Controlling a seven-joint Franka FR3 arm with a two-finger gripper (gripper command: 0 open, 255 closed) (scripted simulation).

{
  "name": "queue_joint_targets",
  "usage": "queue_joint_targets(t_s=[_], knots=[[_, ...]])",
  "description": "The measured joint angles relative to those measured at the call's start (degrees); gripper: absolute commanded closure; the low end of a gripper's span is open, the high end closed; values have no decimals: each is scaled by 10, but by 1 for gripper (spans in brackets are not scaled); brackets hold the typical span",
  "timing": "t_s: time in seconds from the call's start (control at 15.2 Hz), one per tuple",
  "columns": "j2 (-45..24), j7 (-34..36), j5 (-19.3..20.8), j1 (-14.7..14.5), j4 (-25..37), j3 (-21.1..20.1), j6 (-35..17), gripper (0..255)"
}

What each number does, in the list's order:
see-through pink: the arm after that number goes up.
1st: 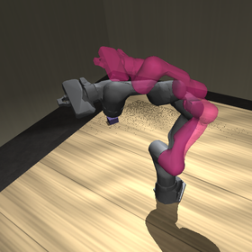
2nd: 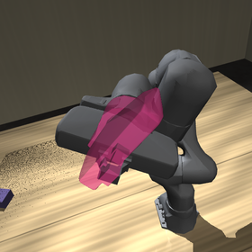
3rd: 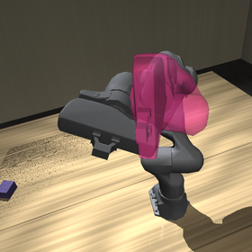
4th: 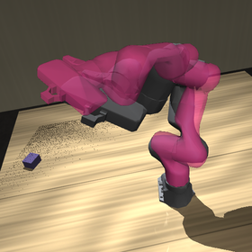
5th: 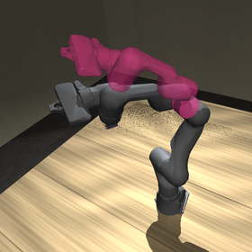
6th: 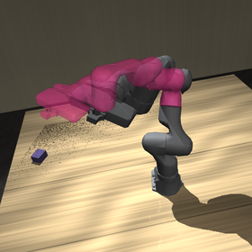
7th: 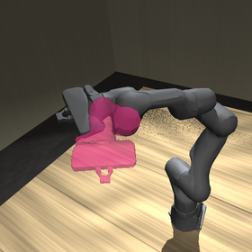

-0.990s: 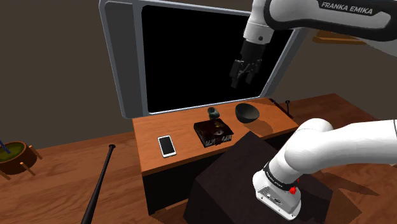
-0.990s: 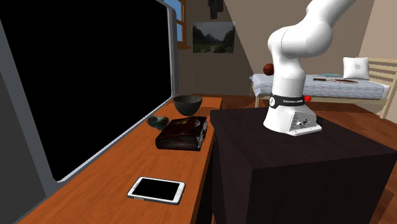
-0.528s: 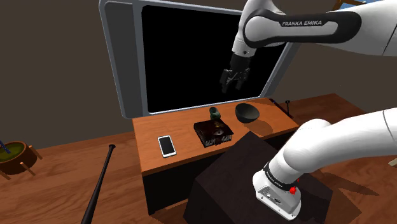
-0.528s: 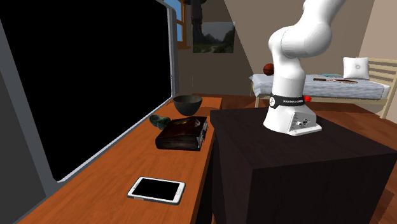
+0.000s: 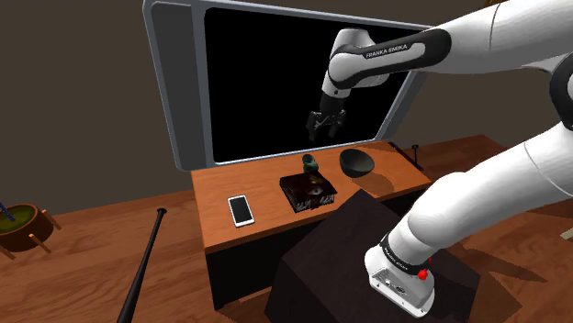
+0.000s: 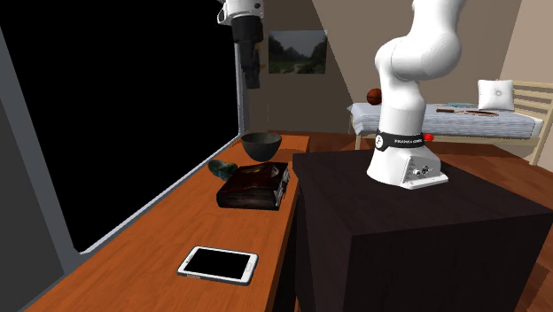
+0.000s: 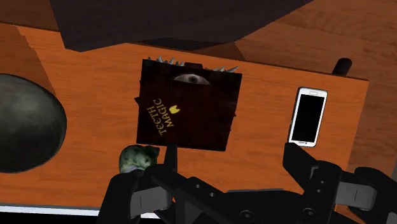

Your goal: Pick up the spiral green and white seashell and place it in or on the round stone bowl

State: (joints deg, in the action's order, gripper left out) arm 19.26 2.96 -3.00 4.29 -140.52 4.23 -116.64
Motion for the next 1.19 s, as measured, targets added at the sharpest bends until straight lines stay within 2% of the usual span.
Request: queue_joint_targets(t_s=[0.53, 0.79, 1.19], knots=[[-174, -29, -25, 17, 51, 29, -120, 0], [-255, -49, -46, 29, 87, 40, -162, 0], [-393, -77, -87, 54, 180, 42, -201, 0]])
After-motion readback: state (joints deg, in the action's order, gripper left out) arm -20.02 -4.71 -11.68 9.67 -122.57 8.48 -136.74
